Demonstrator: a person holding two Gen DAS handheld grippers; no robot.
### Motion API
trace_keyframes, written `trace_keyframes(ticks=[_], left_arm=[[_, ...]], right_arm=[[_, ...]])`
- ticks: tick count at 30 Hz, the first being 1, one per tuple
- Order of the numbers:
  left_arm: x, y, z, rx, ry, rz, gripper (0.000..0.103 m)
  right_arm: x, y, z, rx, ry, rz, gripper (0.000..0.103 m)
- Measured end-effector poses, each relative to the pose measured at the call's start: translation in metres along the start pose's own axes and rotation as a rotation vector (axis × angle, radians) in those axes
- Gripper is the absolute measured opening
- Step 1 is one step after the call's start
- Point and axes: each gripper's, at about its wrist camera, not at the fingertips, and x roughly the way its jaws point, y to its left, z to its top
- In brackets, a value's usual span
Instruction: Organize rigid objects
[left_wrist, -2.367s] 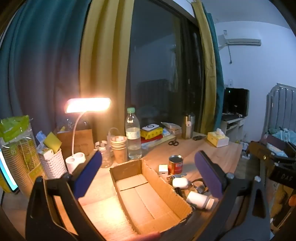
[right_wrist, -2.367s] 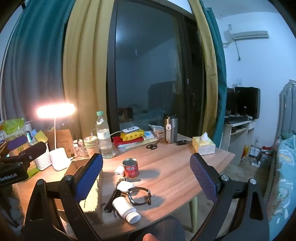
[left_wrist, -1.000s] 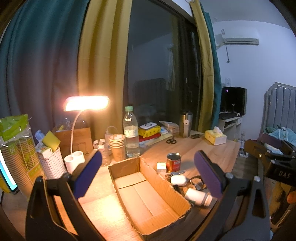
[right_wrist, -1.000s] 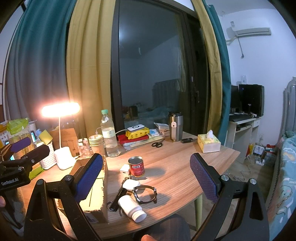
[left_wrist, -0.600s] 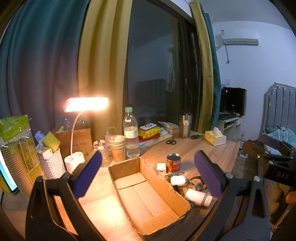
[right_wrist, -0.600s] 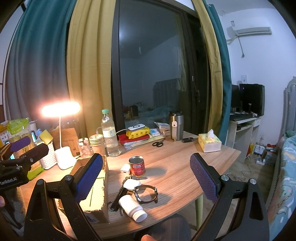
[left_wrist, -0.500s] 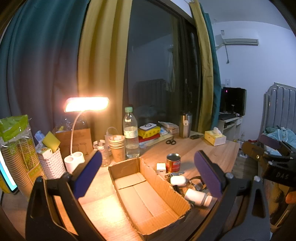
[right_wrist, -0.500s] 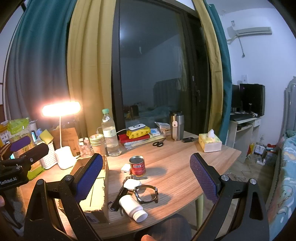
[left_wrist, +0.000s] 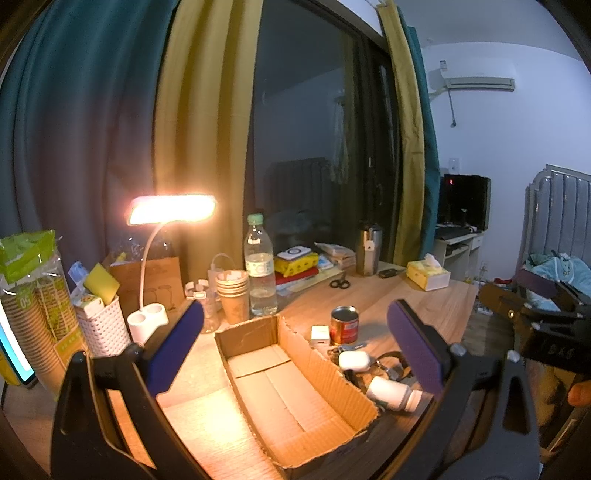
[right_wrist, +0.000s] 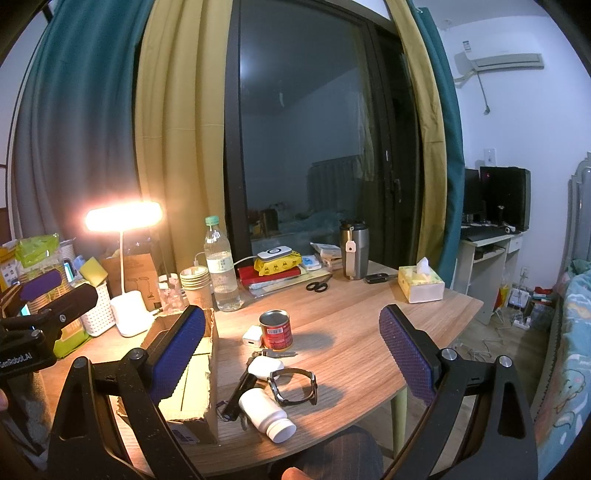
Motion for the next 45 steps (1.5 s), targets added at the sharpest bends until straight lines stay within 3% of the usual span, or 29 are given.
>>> trace_keyframes(ticks=[25, 34, 45], left_arm=[[0.002, -0.002, -0.004, -0.003, 0.017, -0.004, 0.1], [0.034, 0.009, -0.026, -0.019, 0.162, 0.072, 0.1], [0.108, 0.058, -0.087, -0.147, 0.469, 0.137, 0.1]], right_arm=[[0.0, 0.007, -0.005, -0.001, 0.015, 0.003, 0.097], [0.03, 0.001, -0.021, 0.011, 0.105, -0.008, 0.097], [0.08, -0.012, -0.059, 0.022, 0.262, -0.031, 0.097]])
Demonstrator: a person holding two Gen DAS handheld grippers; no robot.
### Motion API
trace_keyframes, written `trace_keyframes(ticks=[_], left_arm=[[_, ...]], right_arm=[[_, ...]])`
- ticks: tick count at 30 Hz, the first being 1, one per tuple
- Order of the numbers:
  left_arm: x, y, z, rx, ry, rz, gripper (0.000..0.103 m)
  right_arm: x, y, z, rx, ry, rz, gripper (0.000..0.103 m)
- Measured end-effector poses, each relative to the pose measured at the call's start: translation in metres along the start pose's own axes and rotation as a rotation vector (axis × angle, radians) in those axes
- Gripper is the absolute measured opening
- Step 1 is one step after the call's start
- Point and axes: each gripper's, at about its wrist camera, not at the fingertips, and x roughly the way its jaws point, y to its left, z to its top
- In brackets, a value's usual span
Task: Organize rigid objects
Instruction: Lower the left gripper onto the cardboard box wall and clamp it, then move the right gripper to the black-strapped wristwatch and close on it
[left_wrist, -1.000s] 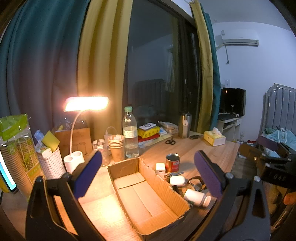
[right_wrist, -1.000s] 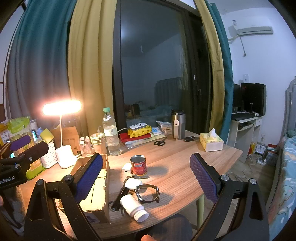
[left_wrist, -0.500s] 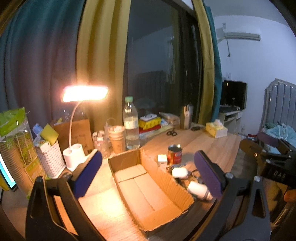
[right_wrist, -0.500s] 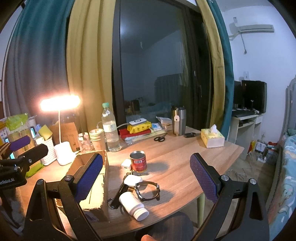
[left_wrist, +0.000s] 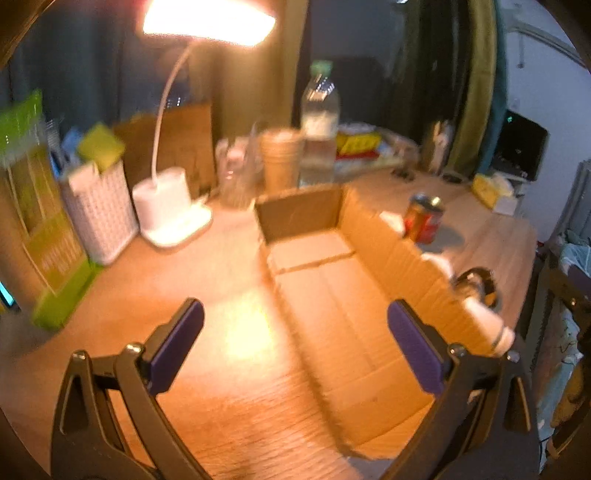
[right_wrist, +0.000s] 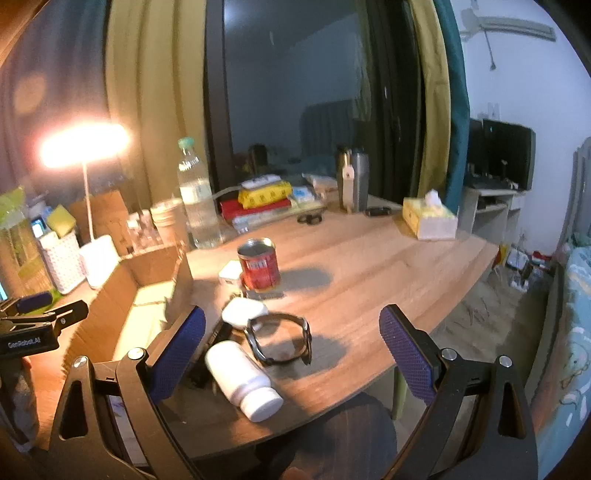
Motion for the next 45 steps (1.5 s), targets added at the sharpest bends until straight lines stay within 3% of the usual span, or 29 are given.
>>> trace_keyframes(ticks=[2, 4, 6, 8, 10, 12, 16, 24, 31, 45], left_arm=[[0.013, 0.008, -0.004, -0.038, 0.044, 0.007, 0.099], [0.026, 0.014, -0.01, -0.092, 0.116, -0.001, 0.086], [0.036, 0.015, -0.015, -0.105, 0.174, -0.002, 0.079], [0.046, 0.014, -0.022, -0.101, 0.23, 0.003, 0.064], [0.056, 0.014, -0.026, -0.105, 0.278, -0.008, 0.041], [0.06, 0.013, -0.026, -0.077, 0.256, 0.033, 0.03], [0.069, 0.011, -0.019, -0.031, 0.238, 0.024, 0.014], [0.087, 0.017, 0.001, 0.055, 0.221, -0.011, 0.011], [0.094, 0.016, 0.005, 0.039, 0.204, -0.067, 0.01], [0.093, 0.016, 0.004, 0.029, 0.193, -0.088, 0.01]], right_arm=[[0.008, 0.0, -0.004, 0.001, 0.024, -0.001, 0.097], [0.016, 0.001, -0.008, -0.002, 0.044, 0.004, 0.097], [0.022, 0.004, -0.01, -0.007, 0.062, 0.008, 0.097], [0.026, 0.006, -0.012, -0.014, 0.072, 0.016, 0.097], [0.029, 0.008, -0.013, -0.021, 0.082, 0.022, 0.097], [0.032, 0.009, -0.015, -0.024, 0.087, 0.031, 0.097], [0.043, 0.013, -0.021, -0.04, 0.118, 0.046, 0.097], [0.056, 0.012, -0.024, -0.022, 0.125, 0.029, 0.097], [0.073, 0.012, -0.01, -0.044, 0.13, 0.022, 0.097], [0.103, 0.008, -0.002, -0.056, 0.178, 0.081, 0.097]])
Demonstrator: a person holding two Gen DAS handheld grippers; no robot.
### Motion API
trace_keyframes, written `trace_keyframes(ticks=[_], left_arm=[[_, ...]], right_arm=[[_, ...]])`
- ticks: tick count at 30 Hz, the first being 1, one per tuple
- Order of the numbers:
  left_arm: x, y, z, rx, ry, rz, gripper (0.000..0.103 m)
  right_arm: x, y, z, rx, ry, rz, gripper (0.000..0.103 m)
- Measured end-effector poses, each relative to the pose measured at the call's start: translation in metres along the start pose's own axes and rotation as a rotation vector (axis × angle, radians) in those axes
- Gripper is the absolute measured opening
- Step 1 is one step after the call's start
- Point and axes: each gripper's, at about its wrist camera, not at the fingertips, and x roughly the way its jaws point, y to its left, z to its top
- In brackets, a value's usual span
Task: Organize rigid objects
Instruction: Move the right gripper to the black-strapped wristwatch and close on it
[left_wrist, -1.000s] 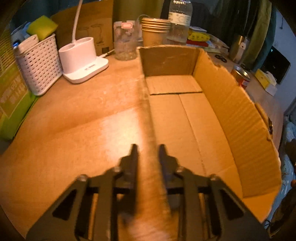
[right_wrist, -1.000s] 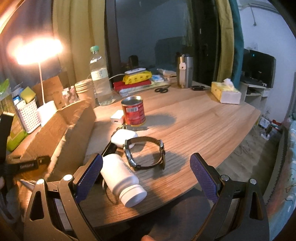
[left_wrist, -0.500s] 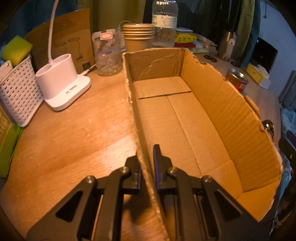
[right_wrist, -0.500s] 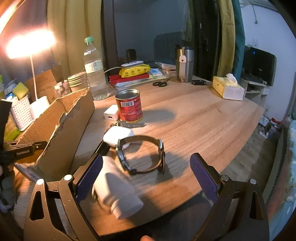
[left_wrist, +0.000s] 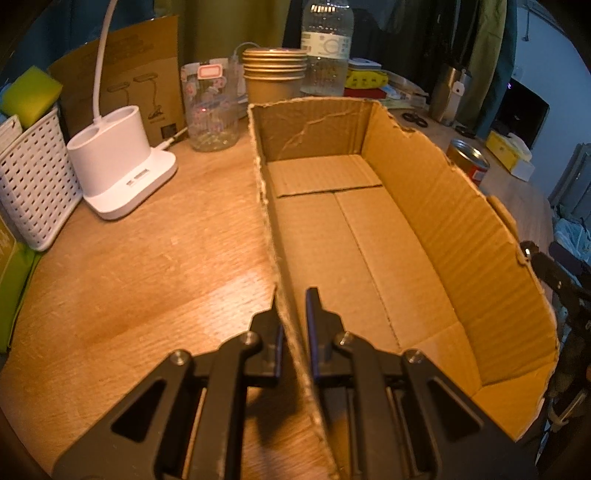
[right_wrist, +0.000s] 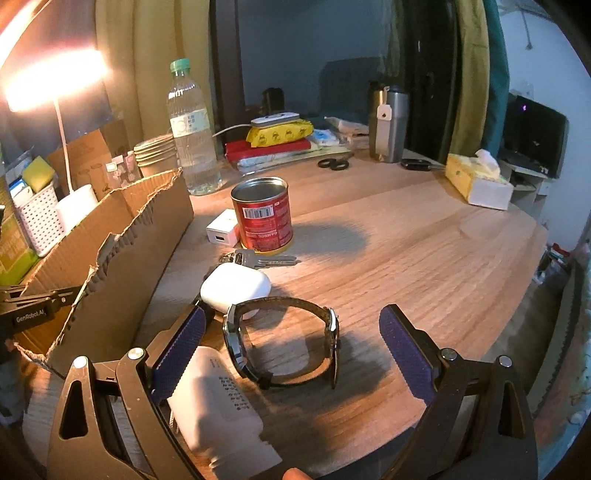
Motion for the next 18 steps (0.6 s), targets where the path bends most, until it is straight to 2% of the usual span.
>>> trace_keyframes(ticks=[12, 14, 18], left_arm=[[-0.001, -0.003, 0.0, 0.008, -0.004, -0.003, 0.01], [-0.001, -0.003, 0.0, 0.009, -0.005, -0.002, 0.01], [-0.001, -0.004, 0.0, 0.015, -0.012, 0.003, 0.01]], right_arm=[[0.025, -0.014, -0.001, 0.054, 0.091, 0.073, 0.097], [0.026, -0.013, -0.002, 0.05, 0.096, 0.083, 0.094], [0.027, -0.012, -0.002, 0.046, 0.104, 0.101, 0.081]])
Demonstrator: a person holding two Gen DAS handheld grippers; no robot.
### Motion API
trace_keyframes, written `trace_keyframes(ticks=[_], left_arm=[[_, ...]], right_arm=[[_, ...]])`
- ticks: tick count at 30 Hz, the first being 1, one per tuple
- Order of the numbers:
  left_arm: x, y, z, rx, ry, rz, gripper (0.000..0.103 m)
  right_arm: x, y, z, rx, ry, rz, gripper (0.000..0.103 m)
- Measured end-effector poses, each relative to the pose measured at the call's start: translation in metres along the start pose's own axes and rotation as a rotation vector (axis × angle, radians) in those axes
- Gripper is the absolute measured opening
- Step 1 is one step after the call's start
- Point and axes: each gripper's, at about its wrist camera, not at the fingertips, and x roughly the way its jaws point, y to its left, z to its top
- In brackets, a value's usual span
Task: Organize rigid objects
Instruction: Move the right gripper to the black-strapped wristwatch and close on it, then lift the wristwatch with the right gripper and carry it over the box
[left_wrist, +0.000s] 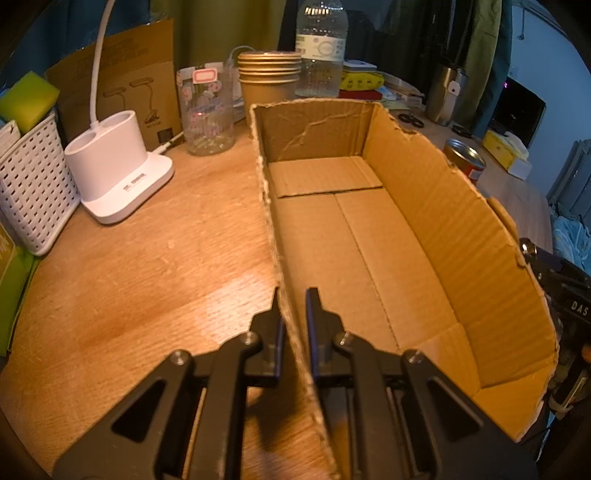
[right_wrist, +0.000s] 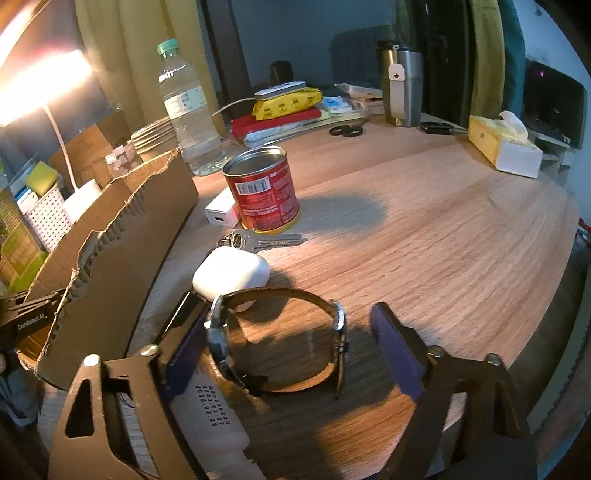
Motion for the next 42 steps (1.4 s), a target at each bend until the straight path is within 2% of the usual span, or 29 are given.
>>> trace_keyframes(ticks=[2, 13, 28, 34, 42], left_arm=[[0.0, 0.0, 0.0, -0.001, 0.0, 0.0, 0.01], [0.0, 0.0, 0.0, -0.001, 0.0, 0.0, 0.011], [0.0, 0.0, -0.001, 0.0, 0.0, 0.0, 0.011], [0.001, 0.0, 0.0, 0.0, -0.001, 0.001, 0.011], [0.0, 0.0, -0.001, 0.0, 0.0, 0.001, 0.011]], right_arm=[[0.001, 0.0, 0.0, 0.004, 0.002, 0.02, 0.074], [-0.001, -0.006, 0.002, 0.033, -0.007, 0.053, 0.073], [-0.018, -0.017, 0.011, 0.076, -0.121, 0.08, 0.072], [-0.031, -0.007, 0.022, 0.051, -0.159, 0.077, 0.072], [-0.057, 0.023, 0.04, 0.0, -0.221, 0.12, 0.072]])
